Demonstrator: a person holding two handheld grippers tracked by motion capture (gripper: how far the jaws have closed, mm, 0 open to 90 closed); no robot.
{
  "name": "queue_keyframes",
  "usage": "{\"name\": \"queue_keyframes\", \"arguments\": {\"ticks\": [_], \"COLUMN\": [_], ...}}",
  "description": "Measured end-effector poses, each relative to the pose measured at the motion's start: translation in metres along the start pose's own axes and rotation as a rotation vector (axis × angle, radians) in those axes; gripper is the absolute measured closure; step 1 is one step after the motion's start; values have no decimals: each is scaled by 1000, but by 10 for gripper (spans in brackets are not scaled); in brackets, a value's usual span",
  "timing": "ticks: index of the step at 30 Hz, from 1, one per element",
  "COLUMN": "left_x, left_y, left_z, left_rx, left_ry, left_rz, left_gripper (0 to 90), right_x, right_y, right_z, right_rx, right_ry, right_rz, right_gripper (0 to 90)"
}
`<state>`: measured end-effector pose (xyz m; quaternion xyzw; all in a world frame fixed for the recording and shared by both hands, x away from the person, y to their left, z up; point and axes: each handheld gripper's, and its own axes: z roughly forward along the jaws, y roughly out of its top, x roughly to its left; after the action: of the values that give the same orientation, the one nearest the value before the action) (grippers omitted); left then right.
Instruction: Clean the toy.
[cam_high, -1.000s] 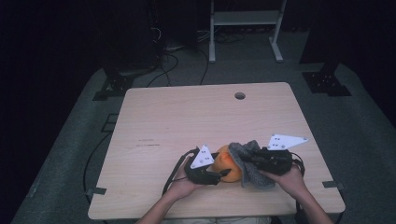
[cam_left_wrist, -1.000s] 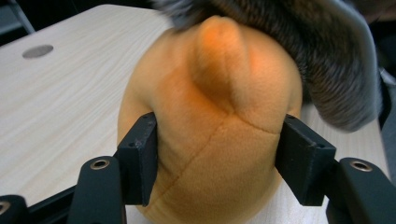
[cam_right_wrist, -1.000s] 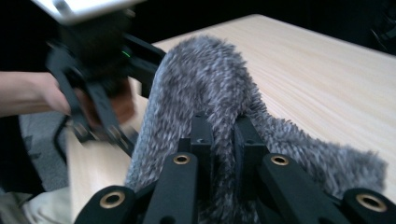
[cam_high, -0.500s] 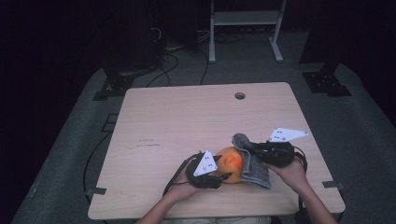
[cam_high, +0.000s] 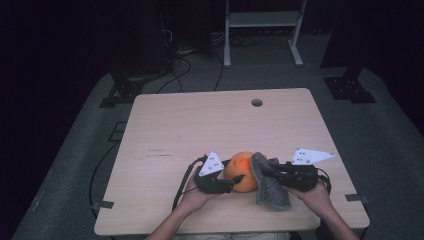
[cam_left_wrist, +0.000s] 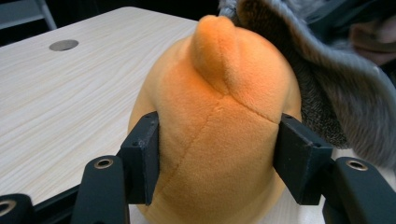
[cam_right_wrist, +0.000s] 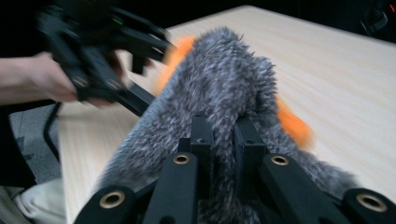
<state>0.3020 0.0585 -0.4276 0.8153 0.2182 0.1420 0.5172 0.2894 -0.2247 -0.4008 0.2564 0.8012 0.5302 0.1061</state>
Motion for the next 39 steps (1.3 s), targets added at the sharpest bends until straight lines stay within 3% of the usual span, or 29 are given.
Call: {"name": "queue_keyframes", "arguments": {"ticks": [4, 9, 11, 14, 16, 17, 19, 20, 23, 25, 26, 28, 29, 30, 33, 34, 35, 38, 39], "left_x": [-10, -15, -11, -1, 0, -1, -5, -5, -3, 0, 2, 3, 3, 1, -1, -4, -7, -12, -12], "left_y": [0, -1, -2, -2, -2, -2, -2, -2, 1, 2, 3, 3, 3, 3, 4, 4, 4, 5, 5], "left_z": [1, 1, 1, 4, 9, 9, 4, 3, -3, -8, -9, -9, -9, -8, -5, -2, 0, 1, 1], "left_rx": [28, 36, 37, 45, 66, 67, 34, 28, -1, -12, -10, 1, 1, 10, 13, 22, 29, 41, 41], "left_ry": [19, -2, -14, -43, -56, -53, -17, -15, 7, 23, 31, 57, 57, 72, 84, 86, 83, 90, 90], "left_rz": [86, 153, 143, 67, 55, 68, 108, 108, 111, 110, 111, 117, 117, 122, 113, 116, 121, 140, 140], "left_gripper": [388, 369, 333, 176, 136, 147, 284, 361, 391, 392, 392, 392, 392, 392, 392, 391, 390, 386, 387], "right_x": [15, 15, 11, 11, 16, 17, 13, 8, -6, -17, -25, -34, -34, -34, -27, -16, -11, 6, 6], "right_y": [22, 39, 41, 42, 42, 42, 42, 41, 36, 29, 22, 10, 10, 6, 12, 24, 28, 43, 43], "right_z": [16, 23, 26, 28, 30, 31, 31, 28, 24, 23, 25, 28, 28, 29, 26, 23, 23, 29, 29], "right_rx": [-9, -16, -4, 12, 24, 29, 23, 9, -12, 9, 25, 41, 41, 15, -25, -69, -78, -61, -61], "right_ry": [17, 7, 8, 62, 78, 71, 61, 52, 26, -25, -35, -29, -29, -7, 24, 57, 69, 73, 73], "right_rz": [-74, -91, -83, -67, -87, -97, -87, -62, -24, -7, 23, 74, 74, 102, 91, 65, 46, -35, -35], "right_gripper": [802, 801, 802, 802, 802, 801, 801, 802, 803, 803, 802, 804, 804, 804, 804, 804, 804, 804, 804]}}
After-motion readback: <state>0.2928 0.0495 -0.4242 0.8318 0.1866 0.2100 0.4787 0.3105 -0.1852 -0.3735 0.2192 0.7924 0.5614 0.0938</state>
